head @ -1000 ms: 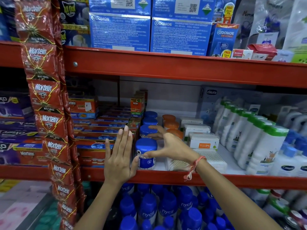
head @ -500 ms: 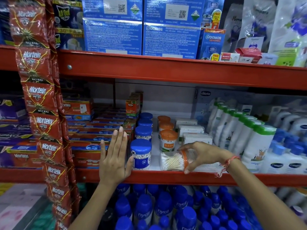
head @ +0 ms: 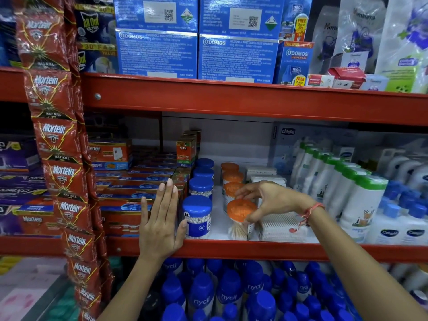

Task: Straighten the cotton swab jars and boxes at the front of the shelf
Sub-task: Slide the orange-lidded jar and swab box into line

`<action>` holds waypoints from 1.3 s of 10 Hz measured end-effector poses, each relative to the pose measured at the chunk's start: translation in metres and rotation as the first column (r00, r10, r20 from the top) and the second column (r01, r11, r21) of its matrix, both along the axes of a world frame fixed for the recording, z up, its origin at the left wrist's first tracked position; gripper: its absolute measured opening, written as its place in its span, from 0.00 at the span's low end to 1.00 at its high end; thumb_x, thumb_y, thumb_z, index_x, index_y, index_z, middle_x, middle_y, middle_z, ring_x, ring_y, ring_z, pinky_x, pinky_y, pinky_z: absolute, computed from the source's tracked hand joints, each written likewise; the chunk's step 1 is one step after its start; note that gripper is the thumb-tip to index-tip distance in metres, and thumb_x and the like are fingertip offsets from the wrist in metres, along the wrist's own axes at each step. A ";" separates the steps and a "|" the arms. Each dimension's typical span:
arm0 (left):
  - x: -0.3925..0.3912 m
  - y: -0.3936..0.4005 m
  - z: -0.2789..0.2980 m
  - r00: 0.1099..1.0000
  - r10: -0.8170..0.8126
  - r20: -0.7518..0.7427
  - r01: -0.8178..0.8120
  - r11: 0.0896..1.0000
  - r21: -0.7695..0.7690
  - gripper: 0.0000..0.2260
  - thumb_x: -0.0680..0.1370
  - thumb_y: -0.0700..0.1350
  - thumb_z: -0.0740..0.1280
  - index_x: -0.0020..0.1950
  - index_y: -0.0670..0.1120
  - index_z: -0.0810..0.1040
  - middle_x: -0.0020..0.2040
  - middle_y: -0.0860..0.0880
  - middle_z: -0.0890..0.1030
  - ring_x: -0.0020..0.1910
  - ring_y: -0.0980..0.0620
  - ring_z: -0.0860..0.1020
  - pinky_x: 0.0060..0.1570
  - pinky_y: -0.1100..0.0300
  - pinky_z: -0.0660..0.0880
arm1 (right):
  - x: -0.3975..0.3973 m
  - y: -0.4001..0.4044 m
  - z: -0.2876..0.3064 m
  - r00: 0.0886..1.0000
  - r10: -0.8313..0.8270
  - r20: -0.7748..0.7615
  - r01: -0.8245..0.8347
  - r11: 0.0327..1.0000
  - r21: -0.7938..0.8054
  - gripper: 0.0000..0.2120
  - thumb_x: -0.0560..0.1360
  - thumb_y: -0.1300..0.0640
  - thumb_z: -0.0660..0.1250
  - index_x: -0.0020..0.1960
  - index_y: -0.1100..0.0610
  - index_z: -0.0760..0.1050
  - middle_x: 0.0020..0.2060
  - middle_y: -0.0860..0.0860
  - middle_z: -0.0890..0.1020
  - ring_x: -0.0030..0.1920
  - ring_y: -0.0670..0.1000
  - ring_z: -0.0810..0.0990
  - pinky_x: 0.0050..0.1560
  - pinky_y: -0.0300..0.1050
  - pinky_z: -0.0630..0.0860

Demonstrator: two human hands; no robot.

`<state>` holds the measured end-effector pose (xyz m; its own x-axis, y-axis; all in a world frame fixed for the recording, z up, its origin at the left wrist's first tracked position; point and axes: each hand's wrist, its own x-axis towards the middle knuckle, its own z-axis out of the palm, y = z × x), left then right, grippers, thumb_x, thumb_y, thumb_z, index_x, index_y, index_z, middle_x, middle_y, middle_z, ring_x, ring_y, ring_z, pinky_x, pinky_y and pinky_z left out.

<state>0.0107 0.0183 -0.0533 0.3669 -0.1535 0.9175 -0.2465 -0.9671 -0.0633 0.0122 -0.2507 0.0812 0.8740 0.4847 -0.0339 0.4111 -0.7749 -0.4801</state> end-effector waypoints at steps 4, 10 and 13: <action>0.000 0.000 0.000 1.000 0.014 0.011 -0.015 1.000 0.010 0.28 0.81 0.56 0.45 0.77 0.42 0.51 0.79 0.47 0.48 0.78 0.49 0.50 0.76 0.46 0.41 | 0.007 0.006 -0.007 0.998 0.030 -0.046 -0.029 0.999 0.013 0.36 0.65 0.58 0.76 0.70 0.52 0.66 0.67 0.45 0.72 0.66 0.45 0.71 0.69 0.46 0.69; 0.000 -0.001 0.001 0.999 0.050 0.001 -0.050 0.999 0.012 0.28 0.81 0.56 0.45 0.76 0.40 0.54 0.79 0.47 0.48 0.77 0.49 0.51 0.76 0.46 0.40 | -0.005 -0.041 -0.026 0.727 -0.593 0.346 0.683 0.674 -0.280 0.40 0.63 0.26 0.61 0.58 0.59 0.72 0.56 0.54 0.80 0.55 0.54 0.79 0.50 0.46 0.76; -0.001 -0.002 -0.001 0.998 0.059 -0.004 -0.059 0.998 0.022 0.28 0.81 0.55 0.46 0.76 0.39 0.55 0.79 0.46 0.49 0.77 0.48 0.52 0.76 0.46 0.40 | -0.014 -0.022 -0.051 0.680 -0.724 0.118 0.731 0.656 -0.187 0.27 0.71 0.48 0.71 0.64 0.61 0.72 0.63 0.58 0.77 0.57 0.56 0.77 0.63 0.49 0.74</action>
<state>0.0101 0.0166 -0.0538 0.3802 -0.1515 0.9124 -0.1892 -0.9784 -0.0836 -0.0015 -0.2726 0.0303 0.9465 -0.3220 -0.0203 -0.3149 -0.9085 -0.2749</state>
